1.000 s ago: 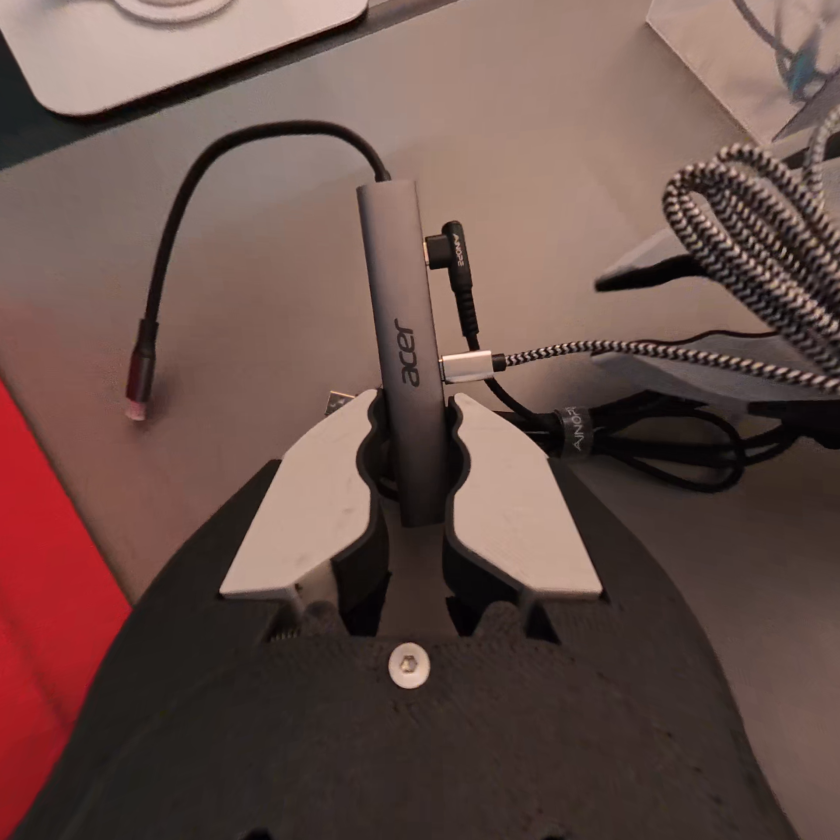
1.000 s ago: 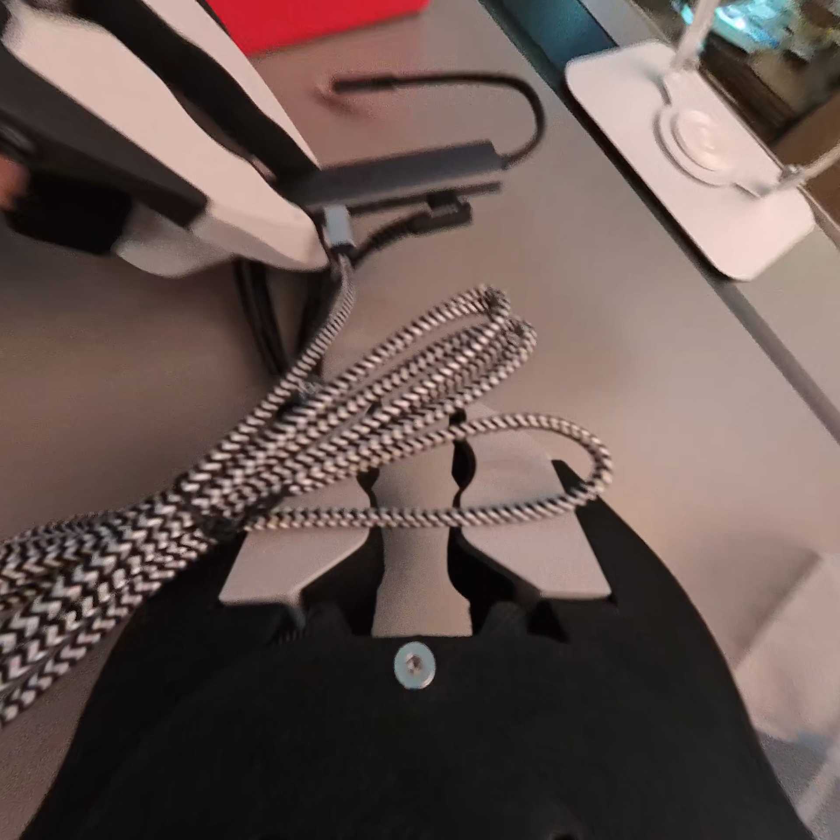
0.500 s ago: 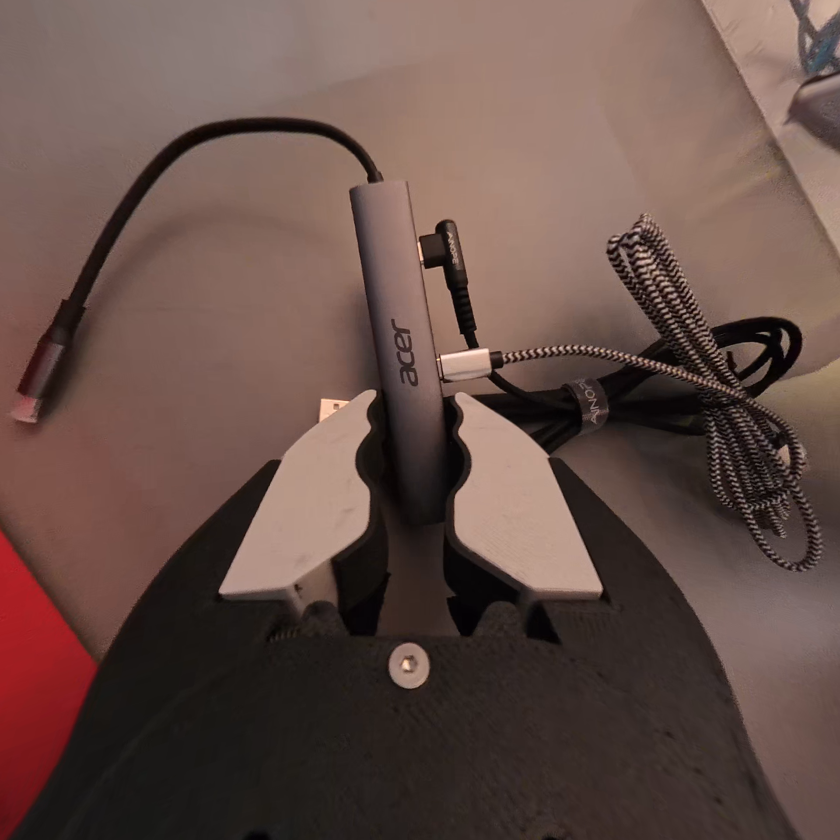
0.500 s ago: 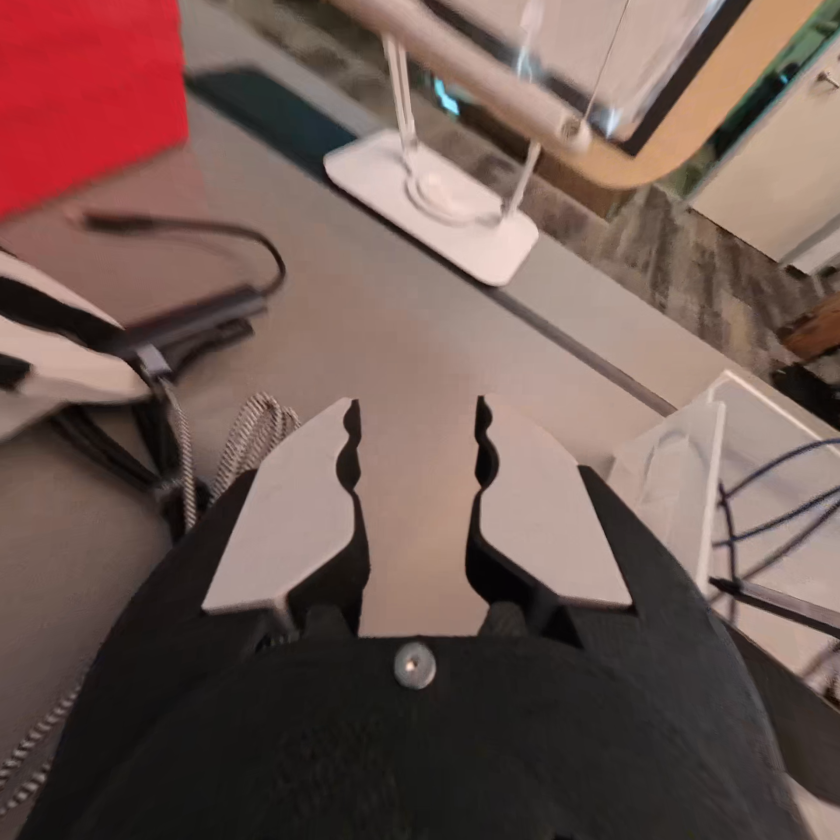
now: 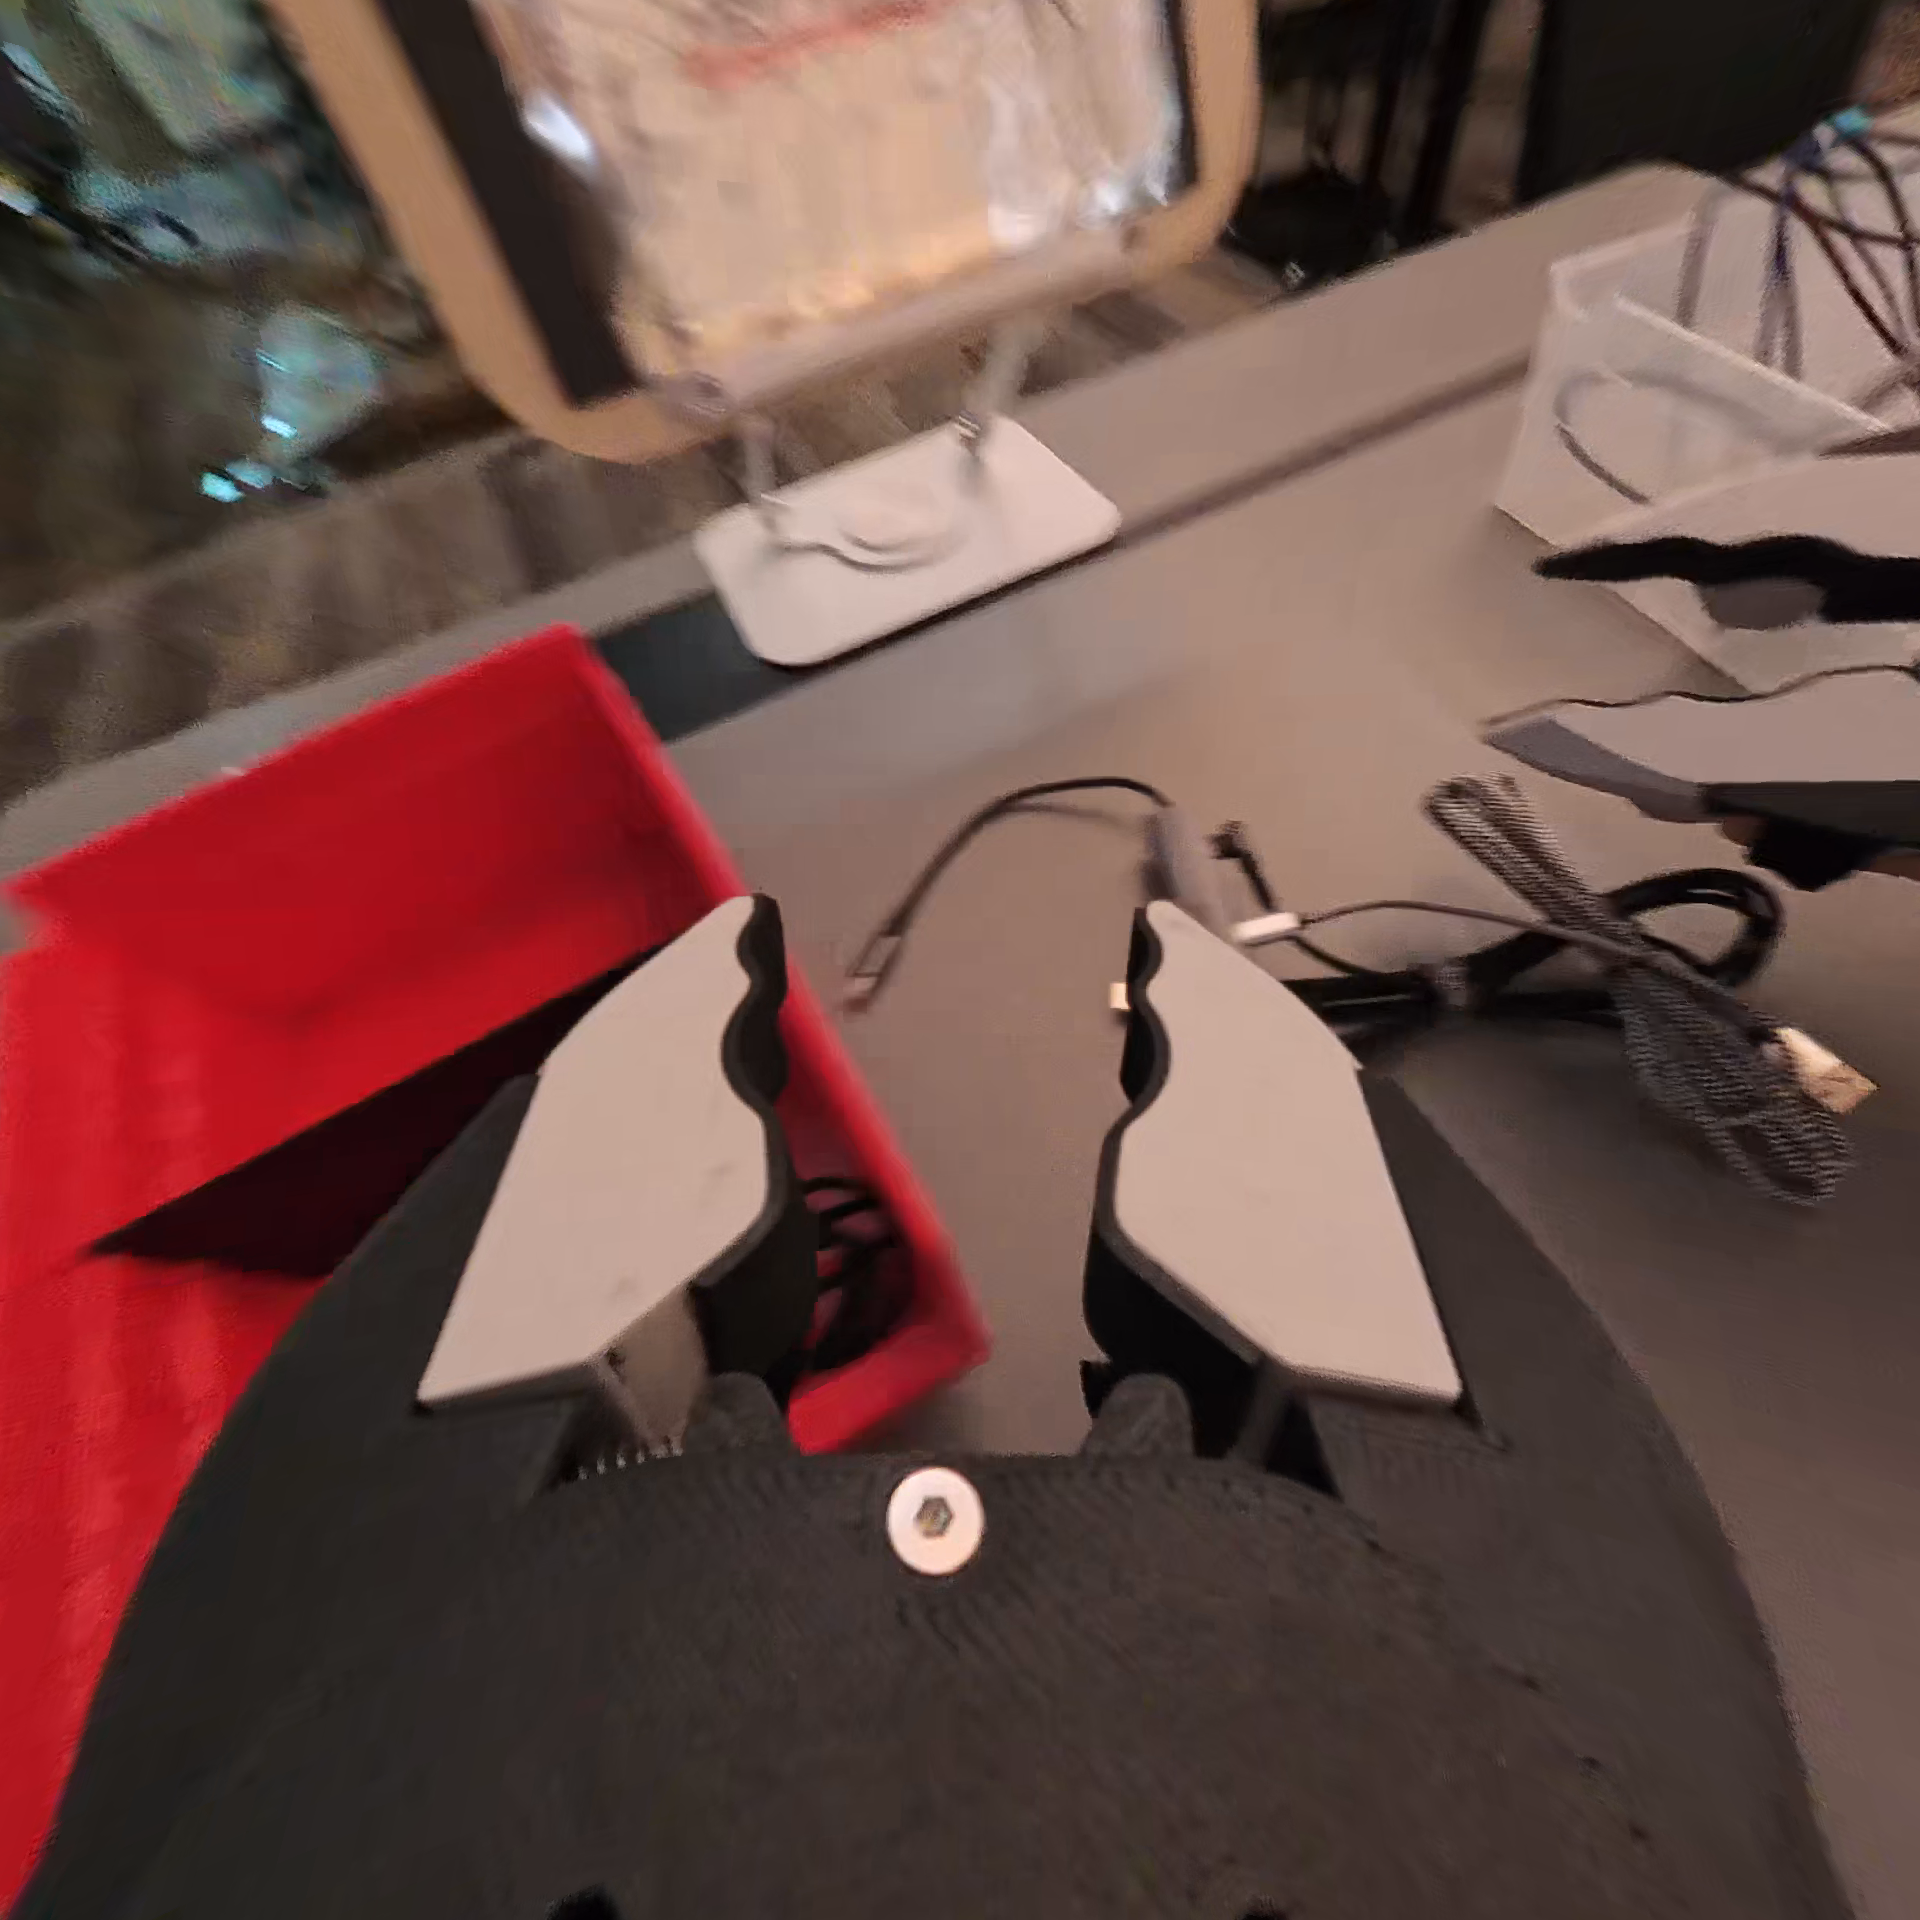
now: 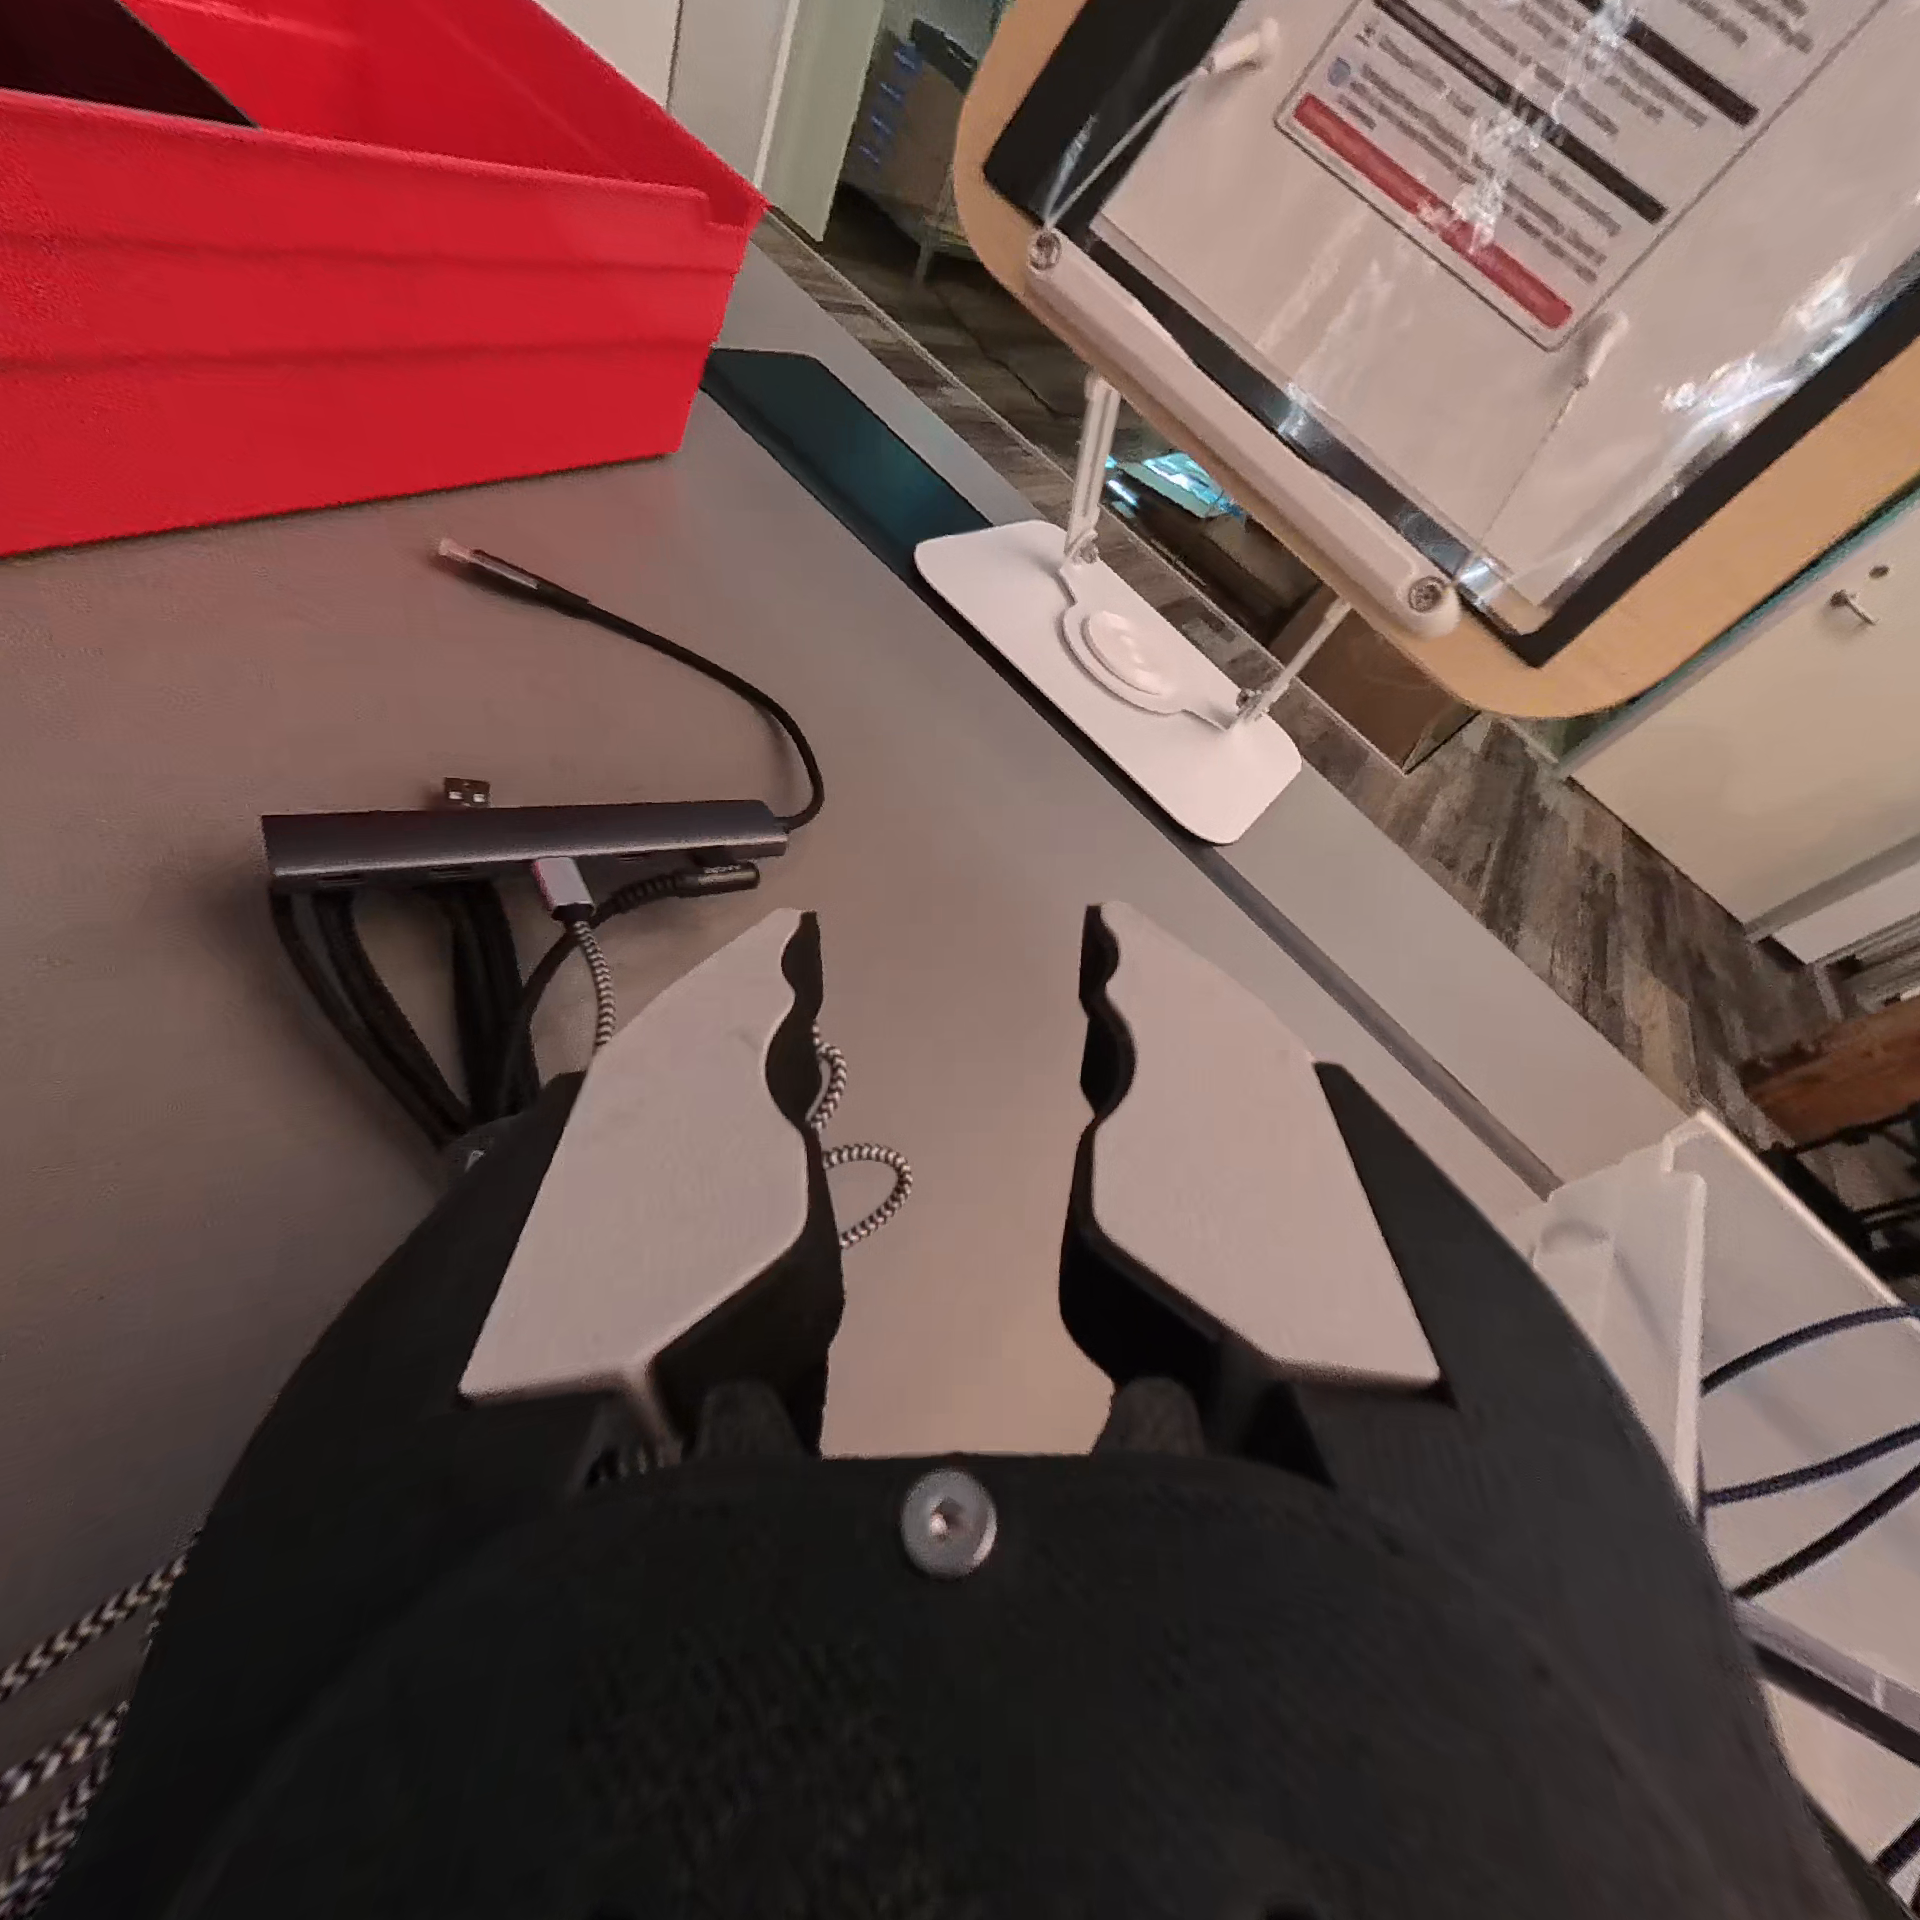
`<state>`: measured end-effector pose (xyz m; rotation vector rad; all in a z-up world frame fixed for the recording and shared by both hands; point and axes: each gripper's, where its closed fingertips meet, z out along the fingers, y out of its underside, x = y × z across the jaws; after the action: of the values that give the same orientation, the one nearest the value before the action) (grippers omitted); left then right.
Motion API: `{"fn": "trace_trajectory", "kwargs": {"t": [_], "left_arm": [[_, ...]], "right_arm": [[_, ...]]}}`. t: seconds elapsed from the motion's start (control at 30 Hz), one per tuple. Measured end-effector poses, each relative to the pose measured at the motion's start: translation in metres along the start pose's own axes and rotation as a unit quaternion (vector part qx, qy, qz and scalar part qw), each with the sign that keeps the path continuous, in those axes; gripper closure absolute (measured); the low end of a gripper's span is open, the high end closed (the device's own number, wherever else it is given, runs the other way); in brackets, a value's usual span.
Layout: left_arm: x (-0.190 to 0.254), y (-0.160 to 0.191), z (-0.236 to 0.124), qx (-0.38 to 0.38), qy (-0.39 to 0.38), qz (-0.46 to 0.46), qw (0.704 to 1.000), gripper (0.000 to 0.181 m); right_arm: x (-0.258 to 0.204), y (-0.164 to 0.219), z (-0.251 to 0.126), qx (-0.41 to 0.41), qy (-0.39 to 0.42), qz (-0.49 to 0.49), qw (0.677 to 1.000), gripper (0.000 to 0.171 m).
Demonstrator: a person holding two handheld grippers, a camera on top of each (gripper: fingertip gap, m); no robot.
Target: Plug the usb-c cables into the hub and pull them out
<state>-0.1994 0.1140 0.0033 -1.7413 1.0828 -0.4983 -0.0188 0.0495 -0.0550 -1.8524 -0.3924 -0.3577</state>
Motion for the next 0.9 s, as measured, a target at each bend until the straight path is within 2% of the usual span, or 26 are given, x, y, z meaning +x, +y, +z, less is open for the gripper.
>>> {"fn": "trace_trajectory", "kwargs": {"t": [0.03, 0.1, 0.23, 0.33, 0.4, 0.53, 0.6, 0.67, 0.7, 0.73, 0.77, 0.8, 0.9], "left_arm": [[-0.019, 0.001, -0.014, 0.01, -0.01, 0.003, 1.0, 0.121], [-0.052, 0.017, -0.029, -0.017, 0.01, 0.003, 1.0, 0.124], [-0.089, 0.068, -0.018, -0.156, 0.122, 0.007, 0.98, 0.13], [-0.094, 0.105, -0.006, -0.249, 0.188, 0.013, 0.95, 0.124], [-0.096, 0.124, 0.002, -0.301, 0.196, 0.028, 0.933, 0.117], [-0.088, 0.155, 0.011, -0.382, 0.227, 0.068, 0.893, 0.118], [-0.085, 0.159, 0.015, -0.398, 0.247, 0.048, 0.882, 0.13], [-0.084, 0.165, 0.016, -0.414, 0.264, 0.023, 0.871, 0.129], [-0.08, 0.166, 0.014, -0.421, 0.281, 0.003, 0.863, 0.136], [-0.074, 0.164, 0.01, -0.427, 0.309, -0.027, 0.85, 0.153], [-0.073, 0.163, 0.009, -0.431, 0.314, -0.05, 0.845, 0.155], [-0.074, 0.161, 0.009, -0.423, 0.31, -0.059, 0.849, 0.157], [-0.085, 0.143, 0.006, -0.366, 0.275, -0.04, 0.888, 0.162]], "right_arm": [[-0.002, -0.001, 0.0, 0.002, -0.004, -0.002, 1.0, 0.123], [-0.007, -0.001, 0.002, 0.001, -0.017, 0.004, 1.0, 0.123], [-0.012, 0.001, 0.005, -0.004, -0.036, 0.017, 0.999, 0.123], [-0.014, 0.003, 0.006, -0.007, -0.042, 0.026, 0.999, 0.123], [-0.015, 0.006, 0.008, -0.01, -0.048, 0.032, 0.998, 0.123], [-0.017, 0.011, 0.011, -0.02, -0.058, 0.042, 0.997, 0.123], [-0.016, 0.013, 0.011, -0.023, -0.06, 0.043, 0.997, 0.123], [-0.016, 0.015, 0.011, -0.025, -0.061, 0.042, 0.997, 0.123], [-0.016, 0.014, 0.011, -0.025, -0.062, 0.042, 0.997, 0.123], [-0.016, 0.014, 0.011, -0.024, -0.063, 0.042, 0.997, 0.123], [-0.016, 0.014, 0.011, -0.024, -0.064, 0.041, 0.997, 0.123], [-0.016, 0.014, 0.011, -0.024, -0.065, 0.04, 0.997, 0.124], [-0.015, 0.014, 0.01, -0.023, -0.064, 0.036, 0.997, 0.124]]}}
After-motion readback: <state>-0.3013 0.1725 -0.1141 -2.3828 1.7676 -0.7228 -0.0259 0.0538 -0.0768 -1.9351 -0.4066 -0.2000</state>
